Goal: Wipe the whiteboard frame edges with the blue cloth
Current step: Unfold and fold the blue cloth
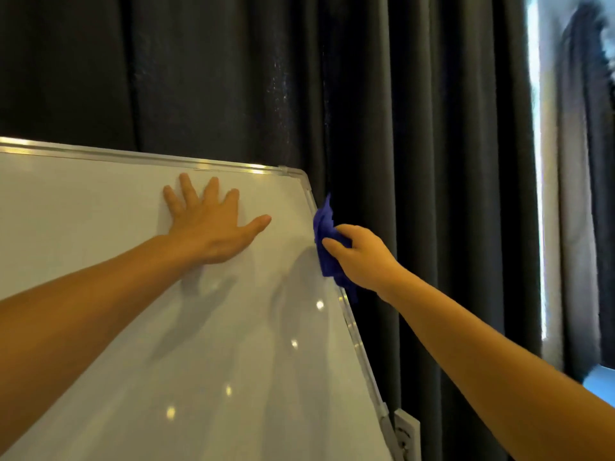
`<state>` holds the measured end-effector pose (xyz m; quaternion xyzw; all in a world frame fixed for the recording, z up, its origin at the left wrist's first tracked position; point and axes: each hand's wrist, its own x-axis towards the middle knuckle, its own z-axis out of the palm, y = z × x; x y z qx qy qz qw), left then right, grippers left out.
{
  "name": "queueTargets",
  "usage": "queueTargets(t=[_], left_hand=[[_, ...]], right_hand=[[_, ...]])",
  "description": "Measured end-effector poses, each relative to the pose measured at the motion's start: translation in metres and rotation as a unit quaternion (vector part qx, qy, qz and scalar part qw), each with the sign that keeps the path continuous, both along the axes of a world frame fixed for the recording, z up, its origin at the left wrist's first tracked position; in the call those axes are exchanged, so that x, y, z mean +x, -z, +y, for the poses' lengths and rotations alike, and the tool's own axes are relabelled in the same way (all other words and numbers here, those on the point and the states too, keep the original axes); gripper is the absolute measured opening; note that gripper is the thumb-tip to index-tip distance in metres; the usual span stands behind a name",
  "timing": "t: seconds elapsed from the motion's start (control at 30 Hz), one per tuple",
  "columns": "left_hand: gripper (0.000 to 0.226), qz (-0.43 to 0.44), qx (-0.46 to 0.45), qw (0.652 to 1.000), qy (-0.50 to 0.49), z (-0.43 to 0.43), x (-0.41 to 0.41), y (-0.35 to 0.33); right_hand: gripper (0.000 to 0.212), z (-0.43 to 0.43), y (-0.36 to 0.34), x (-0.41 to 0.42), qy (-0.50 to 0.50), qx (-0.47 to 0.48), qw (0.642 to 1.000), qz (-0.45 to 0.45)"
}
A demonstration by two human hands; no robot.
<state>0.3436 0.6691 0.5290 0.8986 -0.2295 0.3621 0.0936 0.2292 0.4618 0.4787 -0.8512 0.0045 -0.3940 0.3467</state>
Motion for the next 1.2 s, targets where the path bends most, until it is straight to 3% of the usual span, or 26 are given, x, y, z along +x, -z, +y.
queueTargets(t=[0.07,0.1,0.17,0.23,0.3,0.43,0.5,0.63,0.73,0.8,0.93,1.0,1.07,1.13,1.2], left_hand=[[0.085,0.065,-0.063,0.990,0.112,0.011,-0.028,-0.001],[0.076,0.126,-0.110,0.967,0.192,0.016,-0.041,0.001],[0.059,0.289,-0.191,0.870,0.351,0.031,-0.069,0.012],[0.043,0.410,-0.223,0.778,0.420,0.055,-0.089,0.029],[0.034,0.469,-0.221,0.736,0.436,0.084,-0.102,0.053],[0.020,0.432,-0.245,0.765,0.411,0.118,-0.114,0.113],[0.014,0.395,-0.300,0.771,0.400,0.127,-0.124,0.142],[0.015,0.374,-0.360,0.762,0.387,0.126,-0.162,0.184],[0.017,0.360,-0.381,0.772,0.361,0.113,-0.190,0.200],[0.019,0.376,-0.400,0.763,0.341,0.097,-0.211,0.210],[0.025,0.553,-0.508,0.610,0.252,0.043,-0.262,0.252],[0.029,0.620,-0.535,0.543,0.189,0.017,-0.285,0.278],[0.036,0.687,-0.532,0.471,0.151,-0.012,-0.309,0.307],[0.043,0.768,-0.472,0.410,0.141,-0.042,-0.337,0.335],[0.030,0.835,-0.392,0.349,0.169,-0.071,-0.375,0.362]], right_hand=[[0.016,0.028,-0.012,-0.027,-0.143,0.150,0.978,0.008],[0.017,0.041,-0.015,-0.039,-0.208,0.217,0.953,0.031],[0.026,0.065,-0.011,-0.056,-0.274,0.301,0.910,0.082],[0.034,0.088,0.000,-0.067,-0.286,0.338,0.888,0.127],[0.035,0.110,0.015,-0.078,-0.277,0.344,0.883,0.158],[0.026,0.135,0.055,-0.095,-0.233,0.285,0.916,0.160],[0.022,0.147,0.078,-0.106,-0.220,0.304,0.910,0.179],[0.028,0.161,0.116,-0.130,-0.241,0.386,0.862,0.222],[0.051,0.156,0.142,-0.154,-0.300,0.454,0.807,0.230],[0.047,0.139,0.167,-0.177,-0.335,0.466,0.789,0.217],[0.037,0.097,0.242,-0.233,-0.363,0.559,0.722,0.184],[0.038,0.077,0.275,-0.262,-0.346,0.583,0.710,0.189],[0.059,0.047,0.305,-0.298,-0.324,0.603,0.705,0.184],[0.091,0.009,0.335,-0.340,-0.288,0.655,0.679,0.162],[0.102,-0.027,0.362,-0.385,-0.271,0.687,0.662,0.130]])
